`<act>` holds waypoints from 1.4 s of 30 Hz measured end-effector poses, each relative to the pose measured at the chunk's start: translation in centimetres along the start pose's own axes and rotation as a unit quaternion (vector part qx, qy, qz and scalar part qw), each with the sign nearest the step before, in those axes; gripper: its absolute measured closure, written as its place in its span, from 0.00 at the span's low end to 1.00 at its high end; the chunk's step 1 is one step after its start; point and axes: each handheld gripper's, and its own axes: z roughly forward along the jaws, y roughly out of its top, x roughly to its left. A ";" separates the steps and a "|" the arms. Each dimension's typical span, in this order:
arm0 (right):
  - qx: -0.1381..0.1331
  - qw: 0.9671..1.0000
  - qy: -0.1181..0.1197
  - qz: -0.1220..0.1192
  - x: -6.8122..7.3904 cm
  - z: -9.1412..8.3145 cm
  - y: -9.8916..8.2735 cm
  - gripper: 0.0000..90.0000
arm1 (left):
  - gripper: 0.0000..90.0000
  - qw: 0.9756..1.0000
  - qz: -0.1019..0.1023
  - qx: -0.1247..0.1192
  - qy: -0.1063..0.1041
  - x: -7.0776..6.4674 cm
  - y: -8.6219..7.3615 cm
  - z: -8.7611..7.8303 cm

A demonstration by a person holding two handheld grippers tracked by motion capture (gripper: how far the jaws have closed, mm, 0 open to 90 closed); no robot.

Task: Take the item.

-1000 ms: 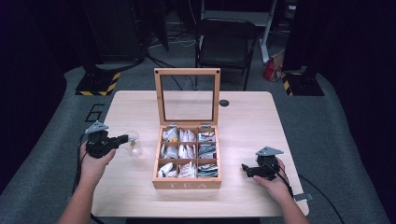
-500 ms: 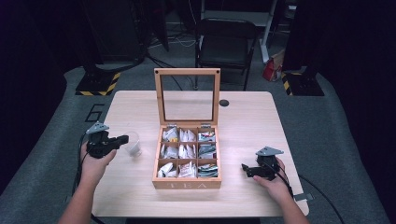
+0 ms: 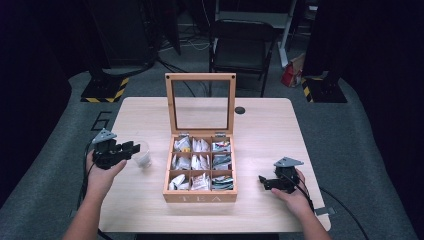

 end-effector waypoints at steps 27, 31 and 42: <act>0.001 1.000 0.000 0.000 0.0 0.0 0.0 0.13 | 0.48 0.999 0.045 0.000 -0.028 -2.5 -1.8 -0.5; 0.001 1.000 0.000 0.000 0.0 0.0 0.0 0.13 | 0.49 0.998 0.056 -0.007 -0.030 -2.9 -2.3 -0.7; 0.001 1.000 0.000 0.000 0.0 0.0 0.0 0.13 | 0.48 0.997 0.058 0.004 -0.051 -3.7 -4.3 0.0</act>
